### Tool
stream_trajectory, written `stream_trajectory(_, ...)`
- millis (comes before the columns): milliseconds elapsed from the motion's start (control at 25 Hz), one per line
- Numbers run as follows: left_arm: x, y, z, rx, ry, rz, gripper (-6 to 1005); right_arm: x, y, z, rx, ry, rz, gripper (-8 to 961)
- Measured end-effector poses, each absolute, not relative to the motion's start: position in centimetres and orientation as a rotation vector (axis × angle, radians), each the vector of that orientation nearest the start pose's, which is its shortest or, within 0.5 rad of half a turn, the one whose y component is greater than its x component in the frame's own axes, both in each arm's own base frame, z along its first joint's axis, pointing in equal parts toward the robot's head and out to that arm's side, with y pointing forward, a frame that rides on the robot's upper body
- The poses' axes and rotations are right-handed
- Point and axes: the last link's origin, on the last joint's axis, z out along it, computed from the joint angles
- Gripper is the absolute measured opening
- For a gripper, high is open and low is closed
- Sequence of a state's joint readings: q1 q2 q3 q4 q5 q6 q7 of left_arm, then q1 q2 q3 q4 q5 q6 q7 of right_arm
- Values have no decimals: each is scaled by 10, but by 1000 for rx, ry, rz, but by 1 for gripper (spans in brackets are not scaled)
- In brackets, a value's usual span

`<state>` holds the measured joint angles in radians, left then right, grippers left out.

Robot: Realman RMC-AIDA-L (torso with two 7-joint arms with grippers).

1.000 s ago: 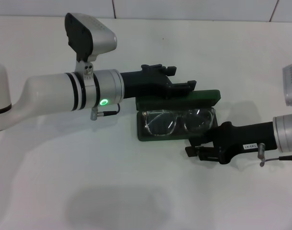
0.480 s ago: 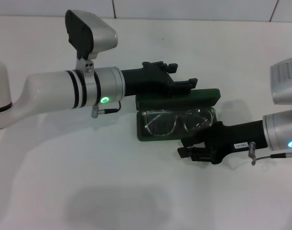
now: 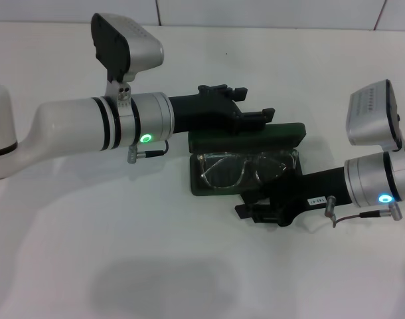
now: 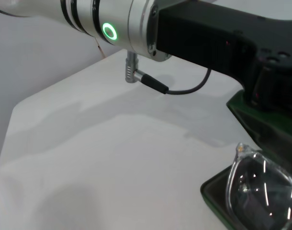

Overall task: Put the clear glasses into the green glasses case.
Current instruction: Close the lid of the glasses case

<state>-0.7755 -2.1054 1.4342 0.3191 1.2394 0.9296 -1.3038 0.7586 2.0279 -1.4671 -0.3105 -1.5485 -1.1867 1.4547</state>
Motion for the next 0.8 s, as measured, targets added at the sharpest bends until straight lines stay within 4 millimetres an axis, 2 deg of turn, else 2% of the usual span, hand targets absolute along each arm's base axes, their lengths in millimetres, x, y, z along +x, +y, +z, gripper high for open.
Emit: stream_trajectory(800,-190,372,-112,-2733,-656,-604,776,223,354,-92,-2923,703,381,319)
